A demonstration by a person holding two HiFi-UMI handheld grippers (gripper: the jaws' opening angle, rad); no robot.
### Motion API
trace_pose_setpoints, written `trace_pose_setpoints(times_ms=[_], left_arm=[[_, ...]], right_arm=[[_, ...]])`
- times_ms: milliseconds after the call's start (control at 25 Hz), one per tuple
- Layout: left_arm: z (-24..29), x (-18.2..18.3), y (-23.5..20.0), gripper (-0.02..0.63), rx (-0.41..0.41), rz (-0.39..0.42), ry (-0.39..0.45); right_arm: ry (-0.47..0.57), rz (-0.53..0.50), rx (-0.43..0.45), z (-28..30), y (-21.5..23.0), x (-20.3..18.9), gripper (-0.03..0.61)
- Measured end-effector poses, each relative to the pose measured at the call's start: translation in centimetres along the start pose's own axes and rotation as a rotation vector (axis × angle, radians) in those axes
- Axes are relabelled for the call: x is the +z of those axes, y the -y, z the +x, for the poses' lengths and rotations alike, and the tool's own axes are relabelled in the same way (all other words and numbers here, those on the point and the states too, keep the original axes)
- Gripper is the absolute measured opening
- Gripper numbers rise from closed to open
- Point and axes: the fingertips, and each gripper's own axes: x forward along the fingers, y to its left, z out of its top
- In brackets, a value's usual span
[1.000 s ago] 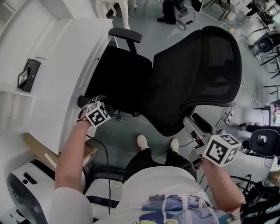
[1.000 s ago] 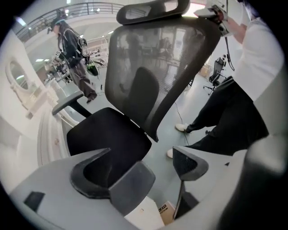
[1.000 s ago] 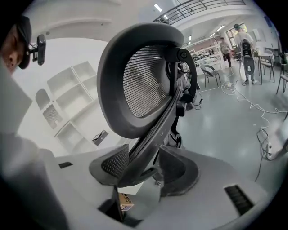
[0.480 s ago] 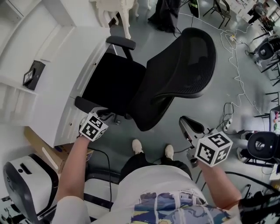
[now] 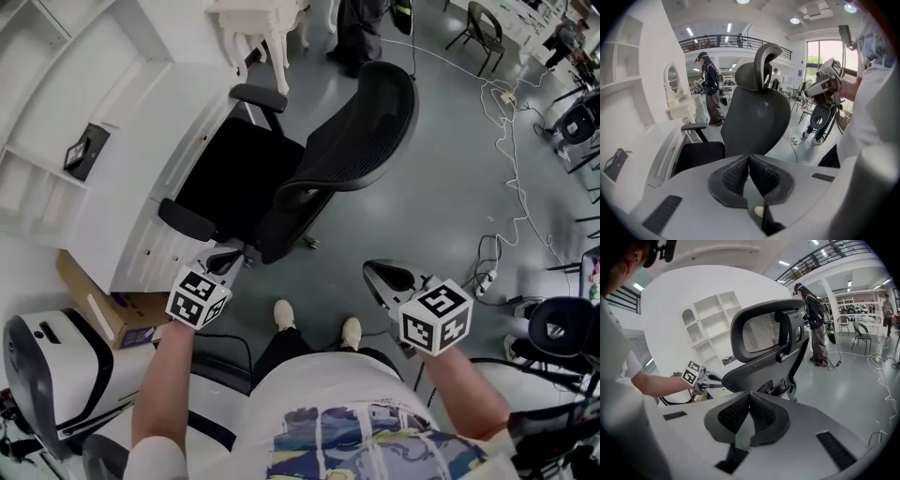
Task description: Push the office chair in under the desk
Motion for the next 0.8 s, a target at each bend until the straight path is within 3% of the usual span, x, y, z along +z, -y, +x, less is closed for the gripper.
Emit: trace_pose_setpoints(times_ms=[400, 800], left_arm=[[-4.2, 7.6, 11.6, 0.012, -0.013, -0.116, 0.247], [-5.5, 10.6, 21.3, 0.012, -0.089, -0.148, 0.317]], right_arm=[[-0.039, -0.131, 0.072, -3.9, 0.8, -2.3, 0.026], [-0.063, -0.185, 0.104, -6.5, 0.3, -5.2, 0.025]])
